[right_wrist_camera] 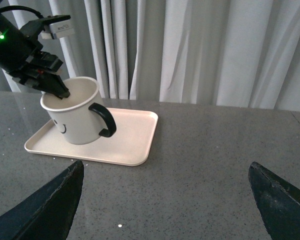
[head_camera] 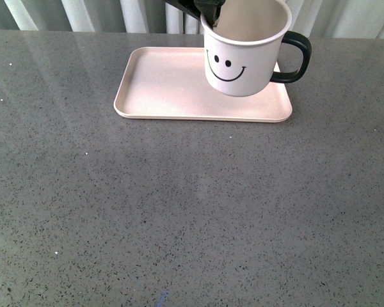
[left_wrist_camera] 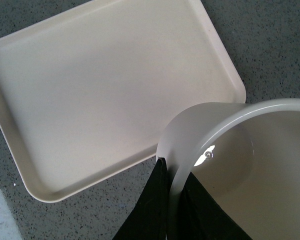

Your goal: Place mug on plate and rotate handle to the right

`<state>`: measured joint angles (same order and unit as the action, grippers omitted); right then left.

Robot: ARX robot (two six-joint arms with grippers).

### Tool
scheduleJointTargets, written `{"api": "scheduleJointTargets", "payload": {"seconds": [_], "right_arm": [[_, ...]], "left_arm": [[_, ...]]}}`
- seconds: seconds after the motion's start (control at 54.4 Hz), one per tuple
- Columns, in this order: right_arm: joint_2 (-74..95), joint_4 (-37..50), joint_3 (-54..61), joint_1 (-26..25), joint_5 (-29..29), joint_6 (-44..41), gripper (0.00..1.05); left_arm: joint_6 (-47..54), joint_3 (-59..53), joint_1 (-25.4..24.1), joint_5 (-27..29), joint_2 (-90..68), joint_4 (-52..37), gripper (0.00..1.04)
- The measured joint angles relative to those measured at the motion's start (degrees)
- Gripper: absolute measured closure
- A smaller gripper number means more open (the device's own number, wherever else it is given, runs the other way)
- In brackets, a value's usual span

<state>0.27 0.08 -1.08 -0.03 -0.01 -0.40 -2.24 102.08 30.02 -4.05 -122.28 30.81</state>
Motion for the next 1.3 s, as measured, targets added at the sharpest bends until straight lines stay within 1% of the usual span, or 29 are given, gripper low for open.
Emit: {"api": "scheduleJointTargets", "payload": {"seconds": [0.368, 0.478, 0.643, 1.084, 1.305], "right_arm": [[0.00, 0.00, 0.00, 0.00, 0.02, 0.00, 0.09], [0.02, 0.00, 0.00, 0.00, 0.00, 0.00, 0.09], [0.00, 0.00, 0.00, 0.00, 0.00, 0.00, 0.09], [0.00, 0.00, 0.00, 0.00, 0.00, 0.00, 0.09], [0.00, 0.00, 0.00, 0.00, 0.00, 0.00, 0.09]], "left_arm": [[0.70, 19.10, -2.51, -0.02, -14.25, 10.01, 1.03], [0.70, 23.19, -2.86, 0.00, -16.68, 11.87, 1.03], [1.05, 33.11, -2.91, -0.22, -22.53, 16.70, 1.03], [2.43, 46.58, -3.93, 0.24, -31.47, 23.78, 1.03], [2.49, 55.19, -4.72, 0.26, -36.89, 28.20, 1.03]]}}
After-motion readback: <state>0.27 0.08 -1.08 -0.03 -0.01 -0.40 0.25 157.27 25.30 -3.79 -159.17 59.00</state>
